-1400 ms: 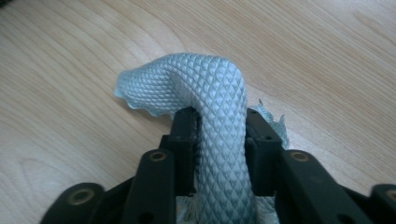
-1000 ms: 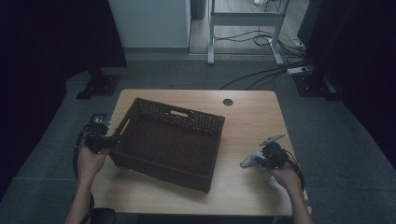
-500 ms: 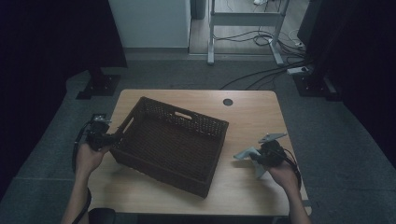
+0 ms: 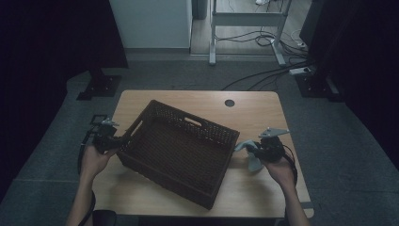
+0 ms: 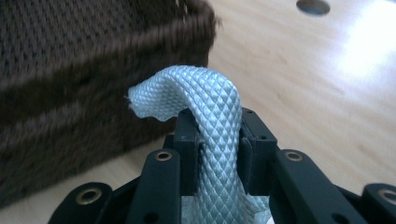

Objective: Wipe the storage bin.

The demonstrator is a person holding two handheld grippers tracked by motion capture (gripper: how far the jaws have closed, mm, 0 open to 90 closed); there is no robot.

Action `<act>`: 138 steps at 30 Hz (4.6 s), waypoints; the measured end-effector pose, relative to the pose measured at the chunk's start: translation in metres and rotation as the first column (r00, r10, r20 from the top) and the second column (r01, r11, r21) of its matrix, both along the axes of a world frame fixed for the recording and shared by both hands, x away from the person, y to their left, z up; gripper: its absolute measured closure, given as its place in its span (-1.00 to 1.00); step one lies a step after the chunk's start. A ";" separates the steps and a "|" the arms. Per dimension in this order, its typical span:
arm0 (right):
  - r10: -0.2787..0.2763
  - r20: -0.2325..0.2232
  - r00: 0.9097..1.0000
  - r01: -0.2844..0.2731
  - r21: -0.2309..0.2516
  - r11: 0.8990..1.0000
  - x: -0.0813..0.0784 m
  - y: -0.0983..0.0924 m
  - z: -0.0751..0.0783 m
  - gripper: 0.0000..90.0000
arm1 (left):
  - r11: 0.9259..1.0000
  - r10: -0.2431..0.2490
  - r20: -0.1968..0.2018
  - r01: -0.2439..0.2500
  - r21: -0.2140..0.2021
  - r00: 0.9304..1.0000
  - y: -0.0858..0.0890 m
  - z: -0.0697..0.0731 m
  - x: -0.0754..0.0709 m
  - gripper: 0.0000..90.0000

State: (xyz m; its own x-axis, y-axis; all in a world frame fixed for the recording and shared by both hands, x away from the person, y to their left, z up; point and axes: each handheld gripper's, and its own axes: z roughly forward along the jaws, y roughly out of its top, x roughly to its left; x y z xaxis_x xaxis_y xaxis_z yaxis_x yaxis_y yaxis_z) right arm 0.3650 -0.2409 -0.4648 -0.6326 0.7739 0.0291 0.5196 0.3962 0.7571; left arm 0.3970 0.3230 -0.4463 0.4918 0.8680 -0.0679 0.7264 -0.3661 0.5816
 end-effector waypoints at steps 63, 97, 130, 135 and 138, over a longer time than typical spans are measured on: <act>0.281 0.067 0.957 -0.276 -0.072 0.958 -0.055 0.062 0.006 0.70 | 0.995 0.068 0.031 -0.069 0.067 0.997 -0.003 -0.001 -0.013 0.84; 0.446 0.058 0.893 -0.439 -0.096 0.893 -0.116 0.088 0.006 0.68 | 0.994 0.089 0.024 -0.090 0.065 0.996 -0.003 -0.001 -0.015 0.84; 0.552 0.003 0.834 -0.551 -0.063 0.832 -0.135 0.098 0.001 0.75 | 0.994 0.093 0.015 -0.093 0.059 0.996 -0.002 -0.002 -0.016 0.83; 0.558 -0.037 0.829 -0.559 -0.072 0.826 -0.132 0.101 -0.009 0.75 | 0.994 0.089 0.013 -0.090 0.056 0.996 -0.002 -0.002 -0.016 0.83; 0.559 -0.055 0.828 -0.561 -0.062 0.825 -0.129 0.100 -0.011 0.75 | 0.995 0.087 0.012 -0.087 0.056 0.996 -0.002 -0.002 -0.016 0.83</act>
